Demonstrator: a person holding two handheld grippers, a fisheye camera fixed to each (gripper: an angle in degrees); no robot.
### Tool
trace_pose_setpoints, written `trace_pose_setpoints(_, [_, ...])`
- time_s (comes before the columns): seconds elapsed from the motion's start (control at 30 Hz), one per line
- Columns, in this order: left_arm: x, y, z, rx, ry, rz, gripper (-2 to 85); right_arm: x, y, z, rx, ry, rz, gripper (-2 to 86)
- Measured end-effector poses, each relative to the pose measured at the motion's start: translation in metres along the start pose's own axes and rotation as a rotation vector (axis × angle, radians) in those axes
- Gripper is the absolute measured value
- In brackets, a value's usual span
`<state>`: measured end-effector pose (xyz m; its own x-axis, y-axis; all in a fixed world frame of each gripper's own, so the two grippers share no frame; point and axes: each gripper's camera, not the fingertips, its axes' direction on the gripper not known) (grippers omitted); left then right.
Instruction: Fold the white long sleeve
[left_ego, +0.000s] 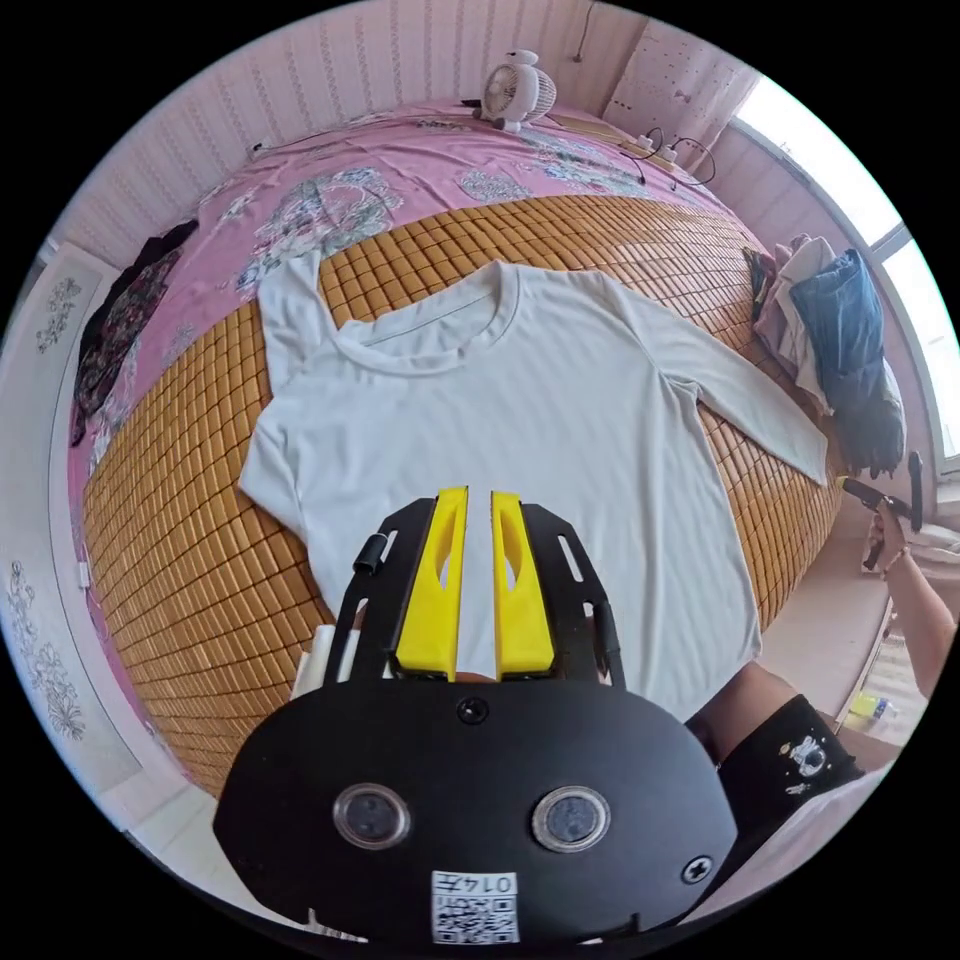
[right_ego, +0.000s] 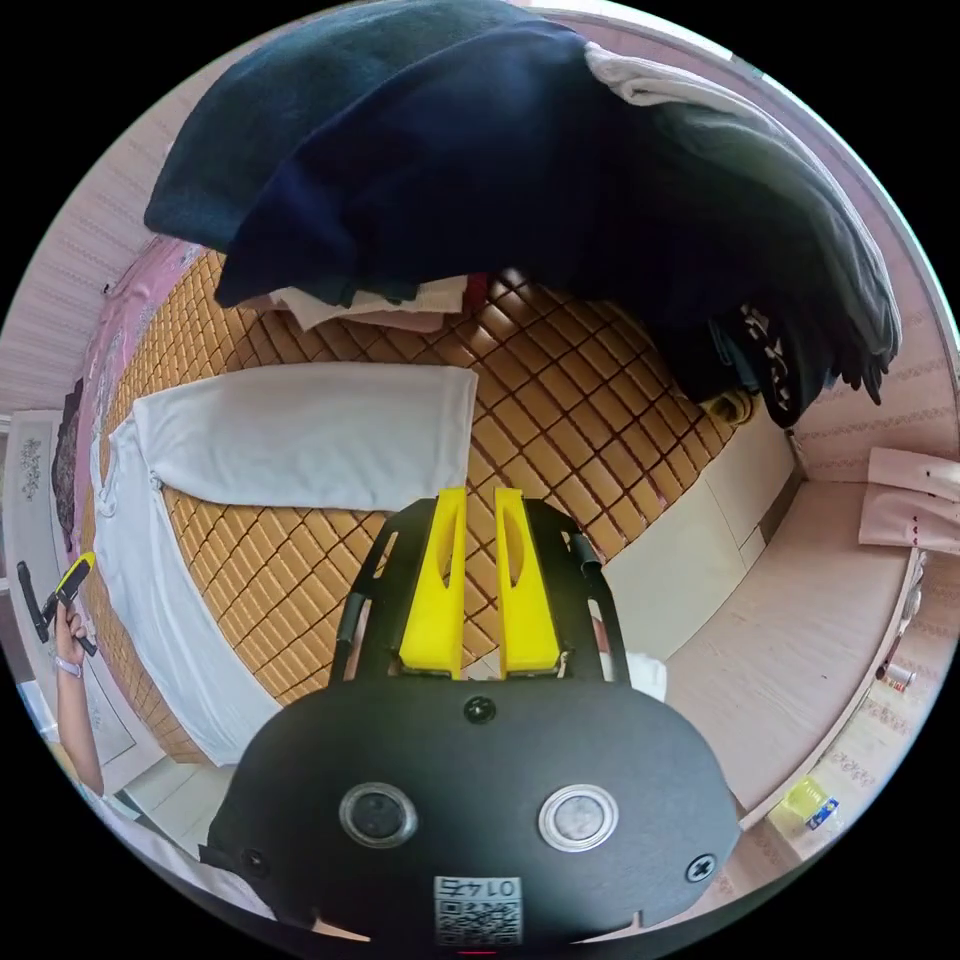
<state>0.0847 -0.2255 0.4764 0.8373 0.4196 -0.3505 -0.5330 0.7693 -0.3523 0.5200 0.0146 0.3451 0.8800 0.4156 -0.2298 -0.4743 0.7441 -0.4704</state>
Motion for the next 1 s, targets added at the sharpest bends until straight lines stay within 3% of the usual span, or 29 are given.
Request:
trace_pose_setpoints(0.17, [-0.065, 0.099, 0.005, -0.047, 0.070, -0.226, 4.9, -0.152, -0.016, -0.007, -0.003, -0.049, -0.347, 5.4])
trace_pose_setpoints(0.43, [-0.106, 0.168, 0.022, -0.029, 0.099, -0.314, 5.7, -0.539, -0.053, 0.009, 0.030, -0.229, -1.066, 5.3])
trace_pose_setpoints(0.6, [-0.126, 0.183, 0.035, -0.066, 0.067, -0.304, 5.7, -0.731, -0.072, 0.032, 0.013, -0.318, -1.143, 5.9])
trace_pose_setpoints(0.73, [-0.143, 0.197, 0.040, -0.070, 0.118, -0.337, 5.6, -0.839, -0.084, 0.068, 0.025, -0.205, -1.074, 10.2])
trace_pose_setpoints(0.9, [-0.163, 0.212, 0.039, -0.044, 0.157, -0.314, 5.4, -0.897, -0.091, 0.104, -0.014, -0.061, -1.049, 10.6])
trace_pose_setpoints(1.0, [-0.176, 0.223, 0.038, -0.027, 0.187, -0.316, 5.1, -0.915, -0.102, 0.108, -0.038, -0.077, -0.989, 3.7])
